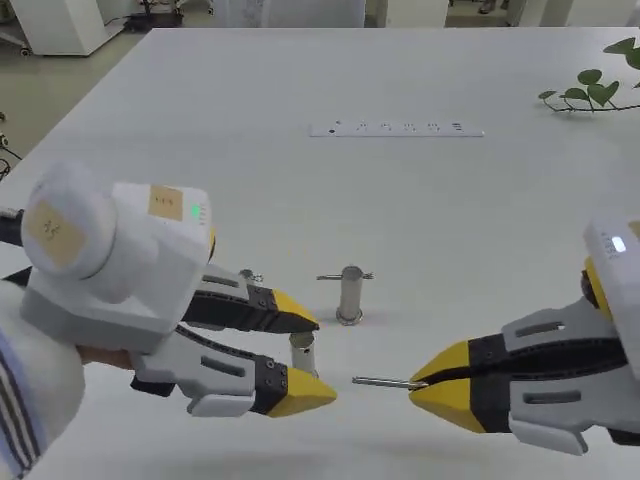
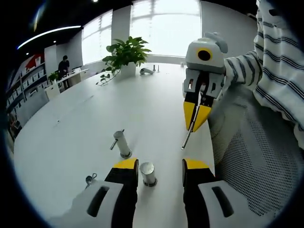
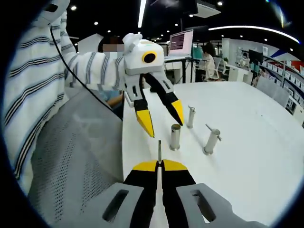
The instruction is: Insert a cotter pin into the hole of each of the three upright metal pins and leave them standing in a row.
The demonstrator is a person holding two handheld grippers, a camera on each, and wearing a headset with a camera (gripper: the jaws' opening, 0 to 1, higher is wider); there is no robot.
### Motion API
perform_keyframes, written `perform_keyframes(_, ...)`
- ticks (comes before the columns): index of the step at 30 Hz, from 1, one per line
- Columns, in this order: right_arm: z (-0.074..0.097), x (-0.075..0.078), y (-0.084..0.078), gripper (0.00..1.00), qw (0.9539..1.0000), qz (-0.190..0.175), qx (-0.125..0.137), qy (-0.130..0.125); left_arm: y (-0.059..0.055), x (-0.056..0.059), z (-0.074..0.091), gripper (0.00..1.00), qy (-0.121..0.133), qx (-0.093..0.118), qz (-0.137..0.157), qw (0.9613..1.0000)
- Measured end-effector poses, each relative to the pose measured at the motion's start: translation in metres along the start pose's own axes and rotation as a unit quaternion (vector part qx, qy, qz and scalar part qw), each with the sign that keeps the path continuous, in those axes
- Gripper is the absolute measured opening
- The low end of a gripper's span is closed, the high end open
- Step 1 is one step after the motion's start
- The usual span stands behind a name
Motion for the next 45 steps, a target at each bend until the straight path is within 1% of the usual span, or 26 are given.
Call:
perform_keyframes(2,-0.003,0.000,0.001,0.03,1.0000,-0.007,0.003,-0.005,-0.003,-0.004,0.003,0.35,0.010,0.003,0.007,0.9999)
perform_keyframes(4,-0.006,0.000,0.001,0.03,0.9999,-0.013,0.006,-0.010,-0.007,-0.006,0.004,0.35,0.010,0.004,0.014,0.9998)
perform_keyframes(5,-0.008,0.000,0.001,0.03,0.9998,-0.015,0.006,-0.014,-0.009,-0.006,0.003,0.35,0.010,0.000,0.015,0.9998)
perform_keyframes(8,-0.013,0.005,0.002,0.03,0.9988,-0.027,0.007,-0.039,-0.015,-0.007,0.001,0.35,0.005,-0.008,0.023,0.9997)
perform_keyframes(10,-0.017,0.007,0.005,0.03,0.9975,-0.042,0.013,-0.055,-0.018,-0.008,-0.001,0.36,0.005,-0.005,0.030,0.9995)
perform_keyframes(12,-0.019,0.005,0.005,0.03,0.9976,-0.041,0.012,-0.055,-0.020,-0.009,-0.003,0.36,0.003,-0.003,0.034,0.9994)
perform_keyframes(15,-0.027,0.002,0.006,0.03,0.9973,-0.040,0.007,-0.061,-0.022,-0.010,-0.006,0.36,-0.001,-0.005,0.035,0.9994)
perform_keyframes(18,-0.033,0.002,0.006,0.03,0.9968,-0.045,0.005,-0.066,-0.023,-0.011,-0.008,0.36,-0.006,-0.005,0.037,0.9993)
perform_keyframes(20,-0.035,0.004,0.005,0.03,0.9964,-0.031,-0.005,-0.079,-0.024,-0.011,-0.009,0.35,-0.008,0.000,0.040,0.9992)
perform_keyframes(21,-0.036,0.003,0.004,0.03,0.9968,-0.029,-0.007,-0.075,-0.024,-0.012,-0.010,0.35,-0.009,0.003,0.042,0.9991)
perform_keyframes(23,-0.037,0.002,0.006,0.03,0.9965,-0.040,-0.002,-0.073,-0.027,-0.013,-0.011,0.35,-0.009,0.004,0.045,0.9989)
perform_keyframes(26,-0.038,0.002,0.006,0.03,0.9964,-0.039,-0.004,-0.075,-0.033,-0.014,-0.014,0.34,-0.009,-0.004,0.047,0.9988)
perform_keyframes(29,-0.039,0.003,0.005,0.03,0.9962,-0.042,-0.006,-0.077,-0.035,-0.016,-0.017,0.32,-0.008,0.007,0.057,0.9983)
perform_keyframes(36,-0.040,0.002,0.004,0.03,0.9960,-0.046,-0.008,-0.076,-0.040,-0.018,-0.022,0.23,-0.003,0.007,0.058,0.9983)
perform_keyframes(41,-0.040,0.002,0.004,0.03,0.9959,-0.050,-0.006,-0.076,-0.041,-0.021,-0.023,0.20,0.005,0.009,0.056,0.9984)
perform_keyframes(44,-0.040,0.002,0.004,0.03,0.9958,-0.052,-0.006,-0.075,-0.042,-0.020,-0.024,0.12,0.004,0.009,0.059,0.9982)
perform_keyframes(45,-0.040,0.002,0.004,0.03,0.9959,-0.051,-0.007,-0.075,-0.042,-0.020,-0.024,0.12,0.006,0.008,0.060,0.9982)
Point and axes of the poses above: the centre of the closed fingertips' face, and the gripper's own axes: z roughly backward along the fingers, x roughly to its right, y roughly out of its top, the point moved 6 cm from there along z, roughly backward along the fingers, and after that the axes turned 13 degrees about -y, right-handed, at the moved point
